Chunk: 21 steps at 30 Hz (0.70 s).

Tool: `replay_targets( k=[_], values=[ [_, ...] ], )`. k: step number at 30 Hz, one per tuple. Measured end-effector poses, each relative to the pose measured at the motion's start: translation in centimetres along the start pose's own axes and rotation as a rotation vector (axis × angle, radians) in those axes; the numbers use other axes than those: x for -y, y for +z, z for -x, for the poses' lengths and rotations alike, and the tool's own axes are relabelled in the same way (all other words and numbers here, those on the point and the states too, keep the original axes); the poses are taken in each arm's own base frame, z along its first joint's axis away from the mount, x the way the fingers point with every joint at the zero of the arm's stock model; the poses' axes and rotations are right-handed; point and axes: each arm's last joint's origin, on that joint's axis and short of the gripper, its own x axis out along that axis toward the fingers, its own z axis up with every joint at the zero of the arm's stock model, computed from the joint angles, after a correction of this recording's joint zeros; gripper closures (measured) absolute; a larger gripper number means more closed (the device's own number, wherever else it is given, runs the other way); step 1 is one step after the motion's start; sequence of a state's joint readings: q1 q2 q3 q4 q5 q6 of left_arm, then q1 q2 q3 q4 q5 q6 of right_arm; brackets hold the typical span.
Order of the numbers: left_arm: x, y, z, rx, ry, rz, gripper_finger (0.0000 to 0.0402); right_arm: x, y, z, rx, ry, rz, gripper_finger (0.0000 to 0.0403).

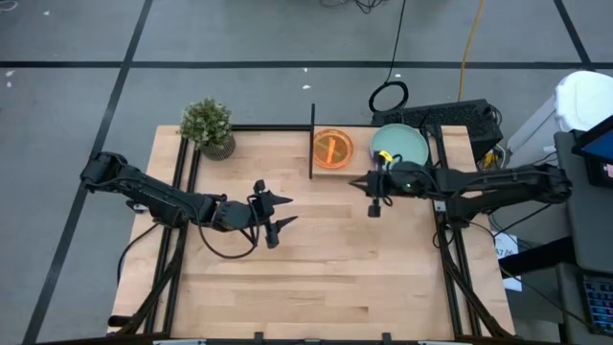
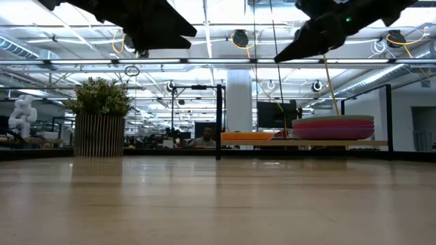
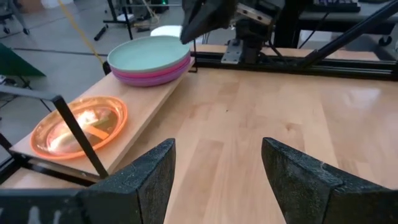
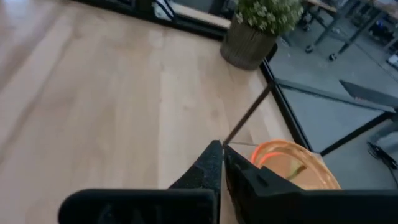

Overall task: Place and stack plates onto a shelf
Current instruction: Return to Home Position

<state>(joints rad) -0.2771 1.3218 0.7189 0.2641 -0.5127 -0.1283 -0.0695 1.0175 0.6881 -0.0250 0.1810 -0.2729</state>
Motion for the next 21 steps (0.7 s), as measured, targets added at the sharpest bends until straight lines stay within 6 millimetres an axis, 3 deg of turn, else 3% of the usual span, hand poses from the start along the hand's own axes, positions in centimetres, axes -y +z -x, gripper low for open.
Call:
replay_targets(
  k=[5, 16, 21],
  values=[
    [0.1, 0.4, 0.1, 0.035, -0.007, -0.025, 0.0194, -0.9, -0.6, 1.1, 0.038, 0.028, 0.012, 0.0401],
    [-0.3, 0.8, -0.2, 0.073, 0.011, -0.105, 0.0368, -1.5, -2.3, 2.4, 0.097, 0.034, 0.041, 0.0402],
    [-1.0, 0.9, -0.5, 0.071, 0.005, -0.120, 0.0396, -1.6, -3.3, 2.9, 0.104, 0.033, 0.049, 0.0403]
  ],
)
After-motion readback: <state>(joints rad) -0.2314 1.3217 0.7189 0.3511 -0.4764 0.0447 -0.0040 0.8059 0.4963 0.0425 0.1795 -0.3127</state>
